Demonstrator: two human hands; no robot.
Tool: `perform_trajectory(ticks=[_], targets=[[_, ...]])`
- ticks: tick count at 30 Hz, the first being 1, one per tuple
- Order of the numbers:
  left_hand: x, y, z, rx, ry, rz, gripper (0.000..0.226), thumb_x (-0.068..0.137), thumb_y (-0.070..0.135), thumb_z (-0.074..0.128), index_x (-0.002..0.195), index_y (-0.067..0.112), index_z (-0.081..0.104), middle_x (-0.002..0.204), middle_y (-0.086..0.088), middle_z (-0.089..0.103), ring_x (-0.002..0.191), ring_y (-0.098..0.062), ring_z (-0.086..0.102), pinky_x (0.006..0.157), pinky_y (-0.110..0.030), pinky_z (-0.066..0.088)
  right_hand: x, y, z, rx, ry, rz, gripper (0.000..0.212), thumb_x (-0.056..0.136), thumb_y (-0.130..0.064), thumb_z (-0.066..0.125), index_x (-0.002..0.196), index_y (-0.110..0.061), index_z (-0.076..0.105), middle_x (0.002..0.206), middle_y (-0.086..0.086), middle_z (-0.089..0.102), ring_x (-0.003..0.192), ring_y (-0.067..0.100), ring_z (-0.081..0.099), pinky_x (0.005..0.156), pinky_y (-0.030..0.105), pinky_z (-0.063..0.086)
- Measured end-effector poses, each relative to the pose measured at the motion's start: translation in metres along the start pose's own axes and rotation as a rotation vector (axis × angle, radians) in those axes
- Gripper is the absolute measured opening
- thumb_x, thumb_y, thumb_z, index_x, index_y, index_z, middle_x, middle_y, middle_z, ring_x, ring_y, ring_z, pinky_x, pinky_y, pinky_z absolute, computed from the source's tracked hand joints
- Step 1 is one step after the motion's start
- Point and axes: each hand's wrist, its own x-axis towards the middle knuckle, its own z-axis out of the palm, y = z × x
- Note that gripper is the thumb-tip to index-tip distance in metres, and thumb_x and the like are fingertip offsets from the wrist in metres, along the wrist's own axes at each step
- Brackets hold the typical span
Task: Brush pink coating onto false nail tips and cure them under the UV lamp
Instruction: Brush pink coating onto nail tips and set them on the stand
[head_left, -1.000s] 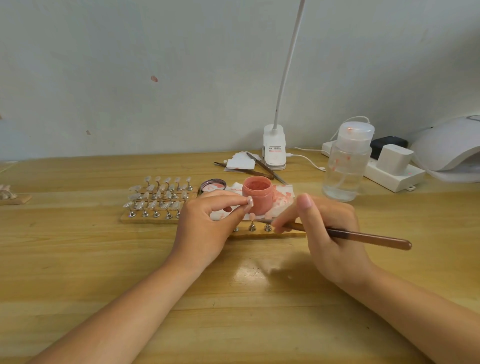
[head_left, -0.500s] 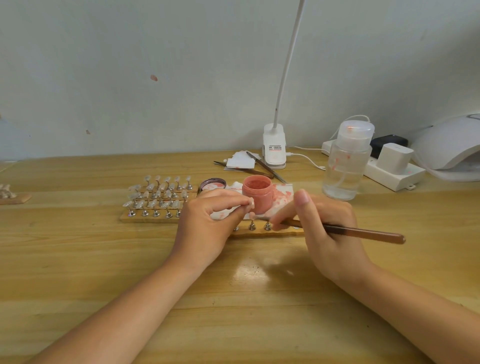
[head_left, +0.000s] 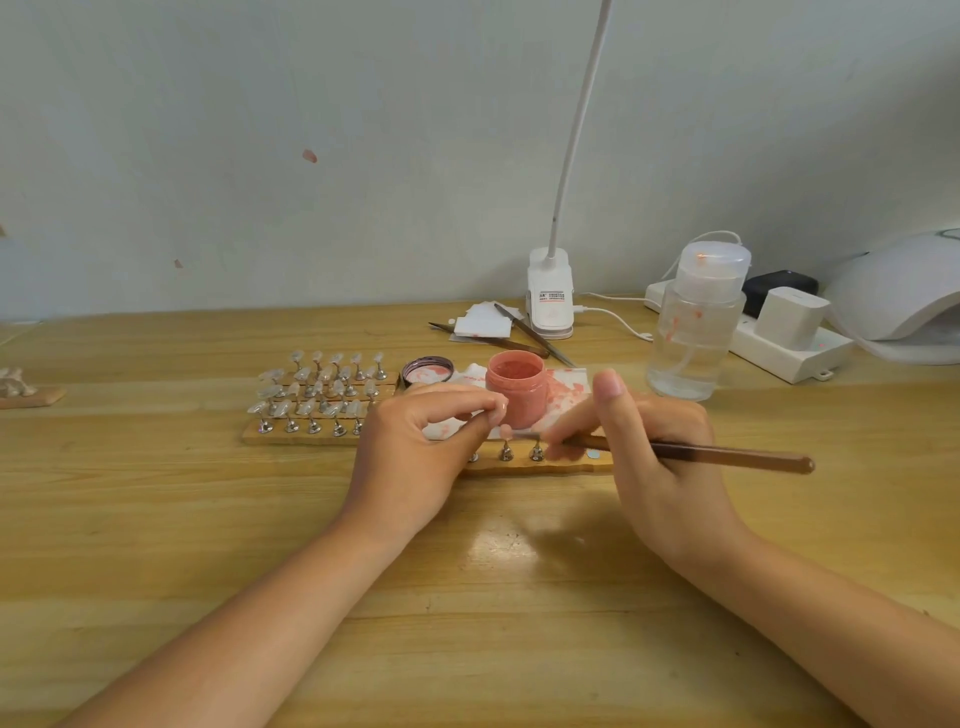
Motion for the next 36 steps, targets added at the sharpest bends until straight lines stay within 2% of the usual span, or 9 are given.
perform_trajectory(ticks=[5, 9, 13, 17, 21, 24, 28, 33, 36], targets=[[-0.0004, -0.0010, 0.0000, -0.014, 0.007, -0.051, 0.026, 0.073, 0.007, 0.073, 0.077, 0.033, 0.069, 0.072, 0.030, 0.065, 0.079, 0.009, 0.062, 0.070, -0.002, 0.041, 0.0023, -0.0029, 0.0029, 0.022, 0.016, -0.024, 0.043, 0.094, -0.027, 0.038, 0.076, -0.007, 0.071, 0.072, -0.001, 0.069, 0.072, 0.003, 0.064, 0.068, 0.020, 0.049], [-0.0003, -0.0004, 0.0003, -0.045, 0.016, -0.068, 0.023, 0.071, 0.009, 0.074, 0.075, 0.031, 0.070, 0.070, 0.027, 0.066, 0.078, 0.009, 0.063, 0.070, -0.002, 0.041, 0.0005, -0.0034, 0.0026, 0.084, 0.033, 0.079, 0.045, 0.093, -0.028, 0.040, 0.065, -0.010, 0.070, 0.059, -0.001, 0.067, 0.058, 0.008, 0.063, 0.060, 0.016, 0.047], [-0.0004, -0.0011, 0.0001, -0.046, 0.009, -0.056, 0.023, 0.072, 0.006, 0.073, 0.079, 0.028, 0.071, 0.073, 0.025, 0.067, 0.079, 0.007, 0.063, 0.067, -0.003, 0.042, 0.0020, -0.0055, 0.0025, 0.032, 0.023, 0.007, 0.042, 0.094, -0.030, 0.038, 0.074, -0.011, 0.070, 0.071, -0.006, 0.069, 0.069, 0.004, 0.064, 0.067, 0.019, 0.049], [-0.0009, 0.0018, 0.0003, -0.072, 0.005, -0.049, 0.029, 0.071, 0.005, 0.072, 0.073, 0.034, 0.068, 0.069, 0.032, 0.064, 0.075, 0.010, 0.062, 0.059, -0.002, 0.042, 0.0002, -0.0042, 0.0017, 0.088, 0.041, 0.083, 0.046, 0.094, -0.032, 0.041, 0.064, -0.011, 0.070, 0.058, -0.001, 0.067, 0.057, 0.006, 0.062, 0.060, 0.015, 0.047], [-0.0001, 0.0007, -0.0001, -0.031, 0.003, -0.042, 0.029, 0.072, 0.005, 0.072, 0.075, 0.034, 0.068, 0.071, 0.031, 0.065, 0.080, 0.007, 0.063, 0.071, -0.004, 0.043, 0.0015, -0.0026, 0.0027, 0.022, 0.014, 0.001, 0.046, 0.093, -0.030, 0.035, 0.072, -0.010, 0.070, 0.071, -0.006, 0.069, 0.072, 0.002, 0.064, 0.068, 0.017, 0.048], [-0.0002, 0.0032, 0.0000, -0.030, -0.003, -0.030, 0.028, 0.072, 0.006, 0.071, 0.074, 0.034, 0.068, 0.072, 0.031, 0.065, 0.082, 0.008, 0.062, 0.075, -0.004, 0.042, -0.0002, -0.0008, 0.0019, 0.051, 0.000, 0.076, 0.048, 0.089, -0.039, 0.037, 0.066, -0.014, 0.070, 0.062, 0.001, 0.068, 0.062, 0.010, 0.064, 0.061, 0.025, 0.050], [-0.0004, 0.0029, -0.0003, -0.015, -0.006, -0.007, 0.016, 0.073, 0.007, 0.071, 0.080, 0.022, 0.072, 0.081, 0.015, 0.069, 0.084, 0.000, 0.062, 0.080, -0.010, 0.044, 0.0016, -0.0010, 0.0014, -0.026, 0.014, -0.067, 0.044, 0.093, -0.028, 0.035, 0.072, -0.013, 0.070, 0.072, -0.008, 0.068, 0.073, 0.003, 0.064, 0.065, 0.020, 0.048], [-0.0004, 0.0040, 0.0001, -0.022, 0.019, -0.040, 0.028, 0.073, 0.002, 0.072, 0.078, 0.029, 0.069, 0.080, 0.017, 0.065, 0.084, 0.010, 0.058, 0.076, -0.002, 0.038, -0.0004, 0.0027, -0.0013, -0.051, 0.008, -0.035, 0.050, 0.092, -0.034, 0.035, 0.066, -0.009, 0.070, 0.062, 0.000, 0.067, 0.061, 0.008, 0.063, 0.059, 0.025, 0.051], [-0.0004, 0.0037, 0.0008, -0.020, 0.022, -0.051, 0.029, 0.073, 0.001, 0.072, 0.078, 0.030, 0.069, 0.080, 0.015, 0.065, 0.084, 0.011, 0.057, 0.075, -0.001, 0.037, 0.0022, 0.0013, -0.0008, -0.157, 0.006, -0.161, 0.046, 0.095, -0.031, 0.037, 0.073, -0.009, 0.071, 0.073, -0.012, 0.065, 0.071, 0.001, 0.063, 0.066, 0.023, 0.049]])
